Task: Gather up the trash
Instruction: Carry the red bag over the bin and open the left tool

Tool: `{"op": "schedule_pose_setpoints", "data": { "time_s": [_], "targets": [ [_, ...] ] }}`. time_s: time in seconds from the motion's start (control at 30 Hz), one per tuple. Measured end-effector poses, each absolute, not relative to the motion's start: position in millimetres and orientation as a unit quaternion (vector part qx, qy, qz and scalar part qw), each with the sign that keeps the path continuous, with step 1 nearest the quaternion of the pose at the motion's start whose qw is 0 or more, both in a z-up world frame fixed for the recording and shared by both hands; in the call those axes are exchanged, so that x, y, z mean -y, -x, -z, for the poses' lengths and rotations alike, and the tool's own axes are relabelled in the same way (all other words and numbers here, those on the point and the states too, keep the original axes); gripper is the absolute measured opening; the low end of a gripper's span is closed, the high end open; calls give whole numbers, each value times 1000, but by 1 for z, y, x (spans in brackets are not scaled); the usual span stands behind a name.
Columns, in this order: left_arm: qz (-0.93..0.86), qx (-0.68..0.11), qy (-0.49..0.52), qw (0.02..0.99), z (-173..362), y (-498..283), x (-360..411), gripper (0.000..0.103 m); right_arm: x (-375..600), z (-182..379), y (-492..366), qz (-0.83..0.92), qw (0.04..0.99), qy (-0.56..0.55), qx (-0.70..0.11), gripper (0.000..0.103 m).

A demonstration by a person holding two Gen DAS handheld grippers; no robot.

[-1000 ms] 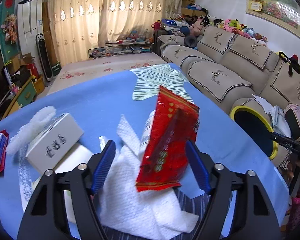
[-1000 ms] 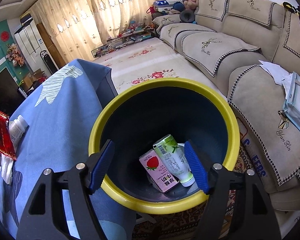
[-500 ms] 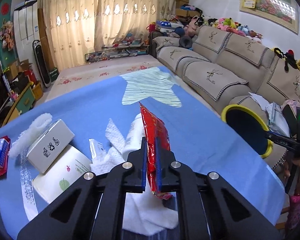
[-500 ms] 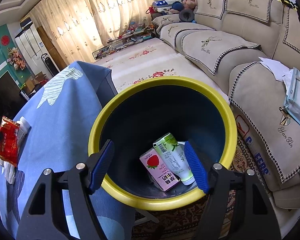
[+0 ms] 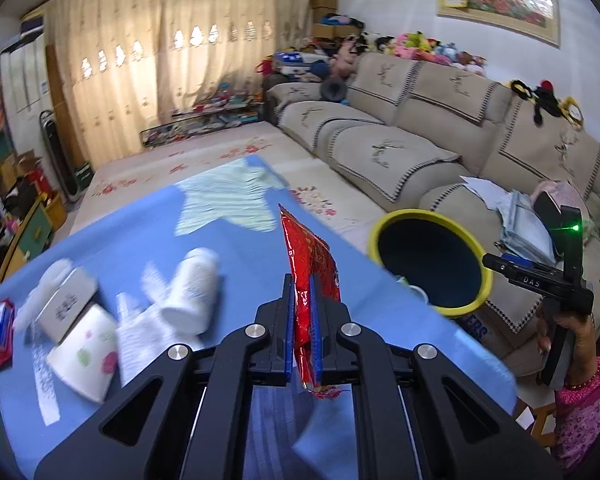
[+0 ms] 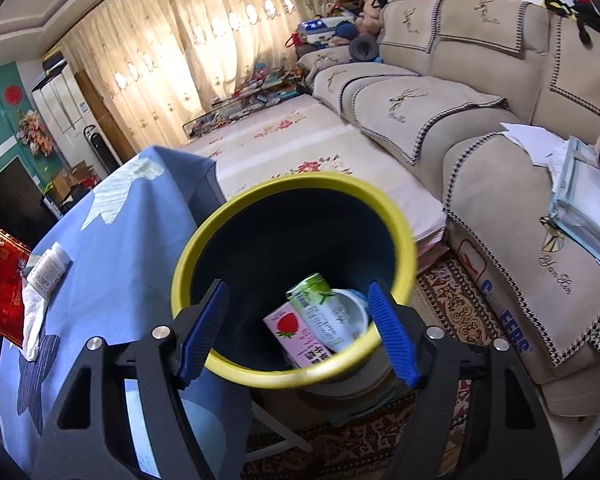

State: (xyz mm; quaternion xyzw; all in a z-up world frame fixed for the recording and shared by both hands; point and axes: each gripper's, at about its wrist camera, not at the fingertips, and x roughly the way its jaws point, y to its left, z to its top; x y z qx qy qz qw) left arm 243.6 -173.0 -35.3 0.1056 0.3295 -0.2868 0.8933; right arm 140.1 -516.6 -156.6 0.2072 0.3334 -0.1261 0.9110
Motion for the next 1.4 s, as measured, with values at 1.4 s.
{"op": "schedule_pose_setpoints", "data": {
  "time_s": [1.4],
  "targets": [
    [331, -365, -129, 860, 84, -276, 344, 46, 599, 191, -95, 168, 886, -276, -333, 72]
  ]
}}
